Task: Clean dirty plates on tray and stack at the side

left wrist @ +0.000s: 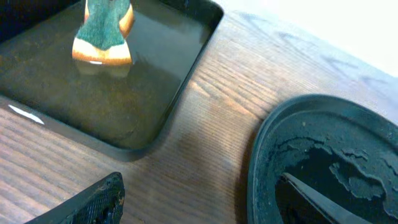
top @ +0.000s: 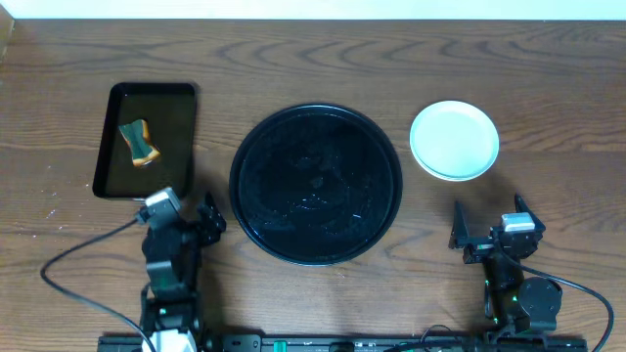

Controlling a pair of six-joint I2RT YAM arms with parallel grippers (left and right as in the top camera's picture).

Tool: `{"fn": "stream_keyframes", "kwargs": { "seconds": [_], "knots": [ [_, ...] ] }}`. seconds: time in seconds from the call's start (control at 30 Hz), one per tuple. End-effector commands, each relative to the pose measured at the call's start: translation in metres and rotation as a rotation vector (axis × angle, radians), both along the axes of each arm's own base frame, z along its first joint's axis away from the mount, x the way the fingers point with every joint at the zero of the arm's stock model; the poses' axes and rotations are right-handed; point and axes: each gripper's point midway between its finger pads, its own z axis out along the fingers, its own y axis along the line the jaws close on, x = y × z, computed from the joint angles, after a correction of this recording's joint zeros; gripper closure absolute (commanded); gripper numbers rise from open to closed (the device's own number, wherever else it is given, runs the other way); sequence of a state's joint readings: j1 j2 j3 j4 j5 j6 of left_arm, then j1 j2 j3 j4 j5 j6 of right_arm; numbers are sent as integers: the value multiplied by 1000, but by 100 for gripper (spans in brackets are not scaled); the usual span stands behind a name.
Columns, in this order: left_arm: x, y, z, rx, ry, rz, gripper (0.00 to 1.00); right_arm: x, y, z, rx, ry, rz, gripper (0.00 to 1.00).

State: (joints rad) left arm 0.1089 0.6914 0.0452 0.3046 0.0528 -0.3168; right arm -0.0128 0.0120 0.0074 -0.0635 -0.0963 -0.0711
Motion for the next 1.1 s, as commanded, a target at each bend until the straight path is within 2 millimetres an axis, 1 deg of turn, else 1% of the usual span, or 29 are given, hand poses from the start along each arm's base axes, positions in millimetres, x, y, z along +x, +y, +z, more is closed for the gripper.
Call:
{"fn": "stream_keyframes", "kwargs": {
  "seconds": [0.0,0.07,0.2,0.43,0.67,0.7,0.83,1.0,1.07],
  "knots": [
    [-5,0,-2,10,-25,1,22,0,-3,0,-13,-1,-13,1],
    [-4,-3,2,13,-43,-8,22,0,-3,0,-13,-1,-13,1],
    [-4,-6,5,18,-53,-24,22,0,-3,0,-13,-1,-13,1],
    [-18,-8,-14,21,38,-29,21,0,-3,0,-13,-1,-13,1],
    [-31,-9,-16,36,54,-37,22,0,-3,0,-13,-1,-13,1],
    [-32,-9,-15,45,50,-42,22,0,-3,0,-13,-1,-13,1],
    [-28,-14,1,98,-15,-93,22,0,-3,0,-13,-1,-13,1],
    [-27,-24,10,173,-56,-160,22,0,-3,0,-13,-1,-13,1],
    [-26,-25,17,184,-87,-163,22,0,-3,0,-13,-1,-13,1]
  ]
}}
